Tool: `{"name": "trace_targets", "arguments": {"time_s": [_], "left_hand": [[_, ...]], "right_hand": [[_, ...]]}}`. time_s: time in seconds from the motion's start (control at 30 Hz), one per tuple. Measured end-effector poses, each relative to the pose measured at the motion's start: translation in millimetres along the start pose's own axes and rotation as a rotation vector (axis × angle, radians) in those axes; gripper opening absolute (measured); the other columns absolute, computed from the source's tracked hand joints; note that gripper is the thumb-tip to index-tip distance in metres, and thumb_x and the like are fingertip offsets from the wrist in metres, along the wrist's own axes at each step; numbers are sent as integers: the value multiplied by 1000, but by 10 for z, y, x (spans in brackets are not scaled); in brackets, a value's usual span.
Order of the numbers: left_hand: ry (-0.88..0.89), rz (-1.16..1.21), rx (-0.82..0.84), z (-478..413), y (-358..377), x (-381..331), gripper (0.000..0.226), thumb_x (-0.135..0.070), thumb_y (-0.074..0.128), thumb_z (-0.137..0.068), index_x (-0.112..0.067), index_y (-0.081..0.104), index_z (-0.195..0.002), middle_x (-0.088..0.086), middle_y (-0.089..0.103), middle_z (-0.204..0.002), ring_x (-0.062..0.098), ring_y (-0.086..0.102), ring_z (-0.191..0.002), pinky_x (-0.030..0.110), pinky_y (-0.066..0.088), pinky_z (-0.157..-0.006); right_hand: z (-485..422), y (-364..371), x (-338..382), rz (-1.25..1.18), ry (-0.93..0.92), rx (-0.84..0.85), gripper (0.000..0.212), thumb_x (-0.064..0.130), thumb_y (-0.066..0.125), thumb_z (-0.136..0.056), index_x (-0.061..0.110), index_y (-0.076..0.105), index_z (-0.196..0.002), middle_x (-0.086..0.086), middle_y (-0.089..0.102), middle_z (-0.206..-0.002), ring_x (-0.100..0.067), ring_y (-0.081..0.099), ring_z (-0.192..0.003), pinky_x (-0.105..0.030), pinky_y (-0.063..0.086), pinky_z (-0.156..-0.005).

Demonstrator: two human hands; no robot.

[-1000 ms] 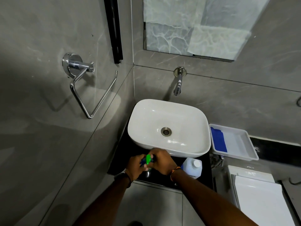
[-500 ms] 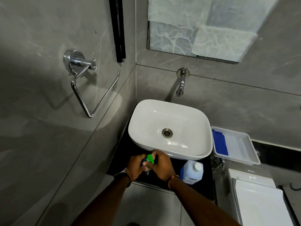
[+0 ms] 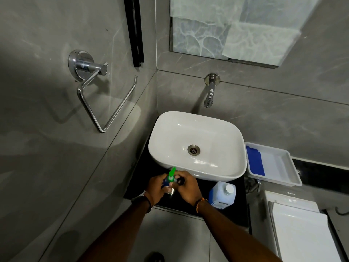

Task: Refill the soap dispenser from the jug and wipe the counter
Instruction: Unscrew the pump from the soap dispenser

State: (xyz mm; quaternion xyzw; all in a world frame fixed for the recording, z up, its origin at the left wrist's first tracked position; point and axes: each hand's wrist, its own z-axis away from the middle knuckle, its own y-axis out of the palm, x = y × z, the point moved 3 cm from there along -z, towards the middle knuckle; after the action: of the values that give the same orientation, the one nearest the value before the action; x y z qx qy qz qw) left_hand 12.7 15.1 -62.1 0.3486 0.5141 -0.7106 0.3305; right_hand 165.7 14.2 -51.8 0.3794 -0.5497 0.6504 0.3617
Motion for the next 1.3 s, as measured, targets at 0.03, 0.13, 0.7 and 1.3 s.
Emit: {"name": "trace_targets", "arguments": {"time_s": [0.03, 0.13, 0.7, 1.3], "left_hand": [[6, -6, 8, -1, -6, -1, 44, 4, 73, -74, -4, 64, -117, 16, 73, -110, 30, 69, -104, 47, 55, -92], [27, -25, 25, 12, 0, -14, 43, 0, 74, -77, -5, 65, -118, 14, 72, -112, 29, 69, -106, 45, 55, -94], [-9, 73, 80, 16, -1, -44, 52, 14, 62, -80, -1, 56, -129, 18, 66, -124, 33, 66, -113, 49, 51, -102], [-25, -98, 98, -62, -23, -24, 35, 9, 52, -92, 8, 55, -127, 29, 60, -127, 40, 59, -119, 15, 50, -91]], "right_hand": [[4, 2, 1, 2, 5, 19, 41, 3, 86, -74, 19, 73, -109, -9, 69, -108, -16, 65, -96, -22, 51, -89], [8, -10, -21, -36, 57, 29, 44, 5, 93, -64, 16, 67, -98, -3, 64, -98, -9, 60, -87, -19, 53, -83], [-38, -87, 41, 51, -3, -66, 25, 23, 89, -76, 22, 67, -88, 6, 68, -82, -10, 61, -73, -18, 52, -70], [-91, -76, 81, 155, -73, 54, 38, 7, 86, -73, 17, 72, -106, -4, 69, -107, -13, 63, -97, -20, 50, -86]]}}
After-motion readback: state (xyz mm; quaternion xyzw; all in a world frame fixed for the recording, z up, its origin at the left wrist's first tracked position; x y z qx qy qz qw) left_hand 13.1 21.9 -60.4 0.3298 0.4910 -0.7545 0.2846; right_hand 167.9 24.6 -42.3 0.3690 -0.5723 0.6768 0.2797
